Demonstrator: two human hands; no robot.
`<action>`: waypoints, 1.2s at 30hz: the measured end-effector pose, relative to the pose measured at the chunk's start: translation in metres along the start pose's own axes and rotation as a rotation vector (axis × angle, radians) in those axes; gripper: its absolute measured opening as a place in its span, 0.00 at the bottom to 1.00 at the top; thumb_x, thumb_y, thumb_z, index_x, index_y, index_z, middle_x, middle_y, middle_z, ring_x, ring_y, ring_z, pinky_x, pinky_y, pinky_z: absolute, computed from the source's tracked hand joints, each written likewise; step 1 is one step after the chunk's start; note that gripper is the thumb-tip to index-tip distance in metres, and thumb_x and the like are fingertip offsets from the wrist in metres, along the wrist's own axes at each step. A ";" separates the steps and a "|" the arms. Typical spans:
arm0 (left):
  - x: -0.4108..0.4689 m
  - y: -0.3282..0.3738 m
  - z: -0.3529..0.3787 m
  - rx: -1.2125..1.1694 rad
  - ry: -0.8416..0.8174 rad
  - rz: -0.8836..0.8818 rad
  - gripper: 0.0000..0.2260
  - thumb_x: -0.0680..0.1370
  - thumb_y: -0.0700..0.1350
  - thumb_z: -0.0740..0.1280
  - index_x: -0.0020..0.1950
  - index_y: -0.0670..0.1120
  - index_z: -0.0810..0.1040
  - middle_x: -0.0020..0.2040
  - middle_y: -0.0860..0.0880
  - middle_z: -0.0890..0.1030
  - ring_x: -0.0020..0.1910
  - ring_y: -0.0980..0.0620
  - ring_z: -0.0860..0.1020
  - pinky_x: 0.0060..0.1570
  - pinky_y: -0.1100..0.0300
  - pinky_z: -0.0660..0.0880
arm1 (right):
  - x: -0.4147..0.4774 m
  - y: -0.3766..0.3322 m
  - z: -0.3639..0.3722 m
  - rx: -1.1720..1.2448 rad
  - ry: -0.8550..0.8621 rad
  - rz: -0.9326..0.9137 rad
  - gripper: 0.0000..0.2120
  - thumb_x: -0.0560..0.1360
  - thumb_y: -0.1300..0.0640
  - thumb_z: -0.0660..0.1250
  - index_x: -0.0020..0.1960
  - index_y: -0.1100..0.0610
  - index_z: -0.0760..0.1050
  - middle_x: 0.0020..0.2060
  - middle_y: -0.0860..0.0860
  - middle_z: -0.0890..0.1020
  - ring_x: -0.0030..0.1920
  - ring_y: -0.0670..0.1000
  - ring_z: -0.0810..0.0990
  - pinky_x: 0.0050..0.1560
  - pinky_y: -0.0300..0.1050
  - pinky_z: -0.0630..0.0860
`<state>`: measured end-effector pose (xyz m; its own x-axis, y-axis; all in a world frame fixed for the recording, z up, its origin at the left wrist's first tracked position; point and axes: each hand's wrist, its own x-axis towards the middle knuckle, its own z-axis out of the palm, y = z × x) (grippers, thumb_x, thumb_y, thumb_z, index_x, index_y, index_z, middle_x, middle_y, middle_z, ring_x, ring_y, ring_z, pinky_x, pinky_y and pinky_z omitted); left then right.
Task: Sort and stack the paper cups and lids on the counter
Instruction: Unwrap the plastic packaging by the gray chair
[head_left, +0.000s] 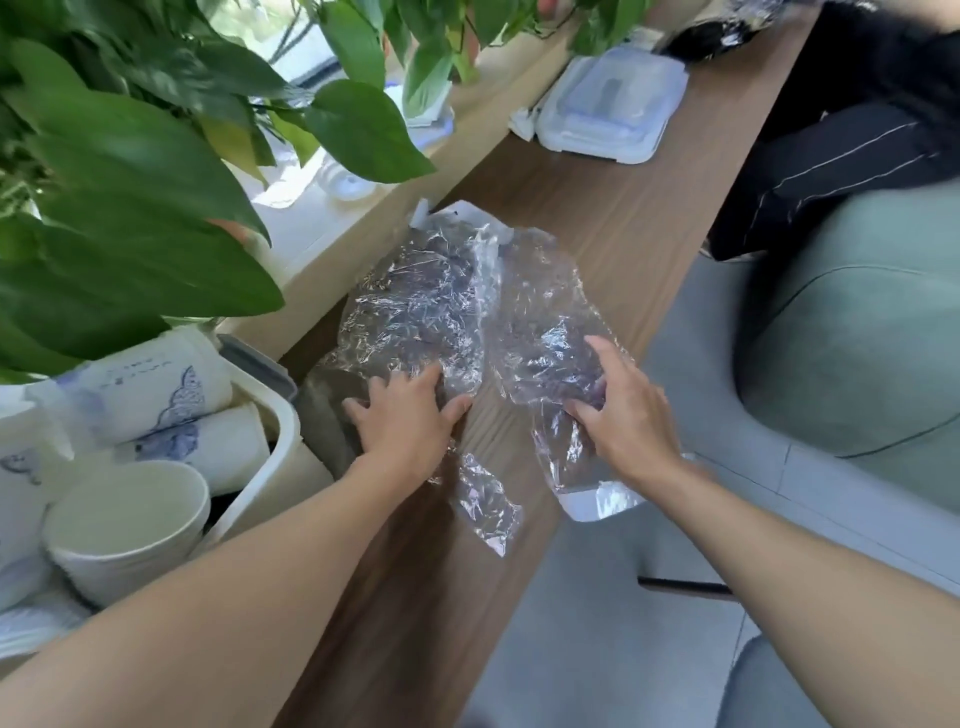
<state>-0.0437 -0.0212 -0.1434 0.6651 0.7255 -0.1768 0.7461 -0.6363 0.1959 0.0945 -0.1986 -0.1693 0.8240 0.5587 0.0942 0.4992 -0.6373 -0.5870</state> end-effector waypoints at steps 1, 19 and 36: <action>-0.002 -0.001 0.000 -0.011 0.036 0.010 0.21 0.80 0.64 0.63 0.68 0.56 0.75 0.65 0.44 0.74 0.69 0.39 0.67 0.69 0.32 0.60 | -0.002 0.000 0.000 0.060 -0.003 -0.006 0.33 0.72 0.52 0.73 0.72 0.44 0.62 0.47 0.44 0.74 0.52 0.53 0.76 0.53 0.52 0.72; -0.057 0.033 -0.008 -0.421 0.039 0.504 0.16 0.80 0.40 0.61 0.68 0.47 0.71 0.51 0.48 0.74 0.55 0.46 0.71 0.57 0.48 0.66 | -0.078 0.018 -0.052 0.145 0.117 0.130 0.33 0.75 0.57 0.70 0.73 0.36 0.60 0.44 0.42 0.70 0.42 0.45 0.74 0.45 0.52 0.77; -0.253 0.179 -0.006 -0.692 0.078 0.824 0.07 0.75 0.39 0.75 0.42 0.40 0.78 0.58 0.47 0.79 0.48 0.59 0.77 0.46 0.66 0.74 | -0.335 0.095 -0.236 0.092 0.418 0.399 0.27 0.74 0.56 0.69 0.70 0.42 0.69 0.50 0.44 0.73 0.45 0.43 0.74 0.50 0.49 0.76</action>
<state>-0.0785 -0.3167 -0.0577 0.9331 0.1716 0.3160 -0.1255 -0.6682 0.7334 -0.0711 -0.5714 -0.0670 0.9886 0.0162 0.1494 0.1184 -0.6963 -0.7079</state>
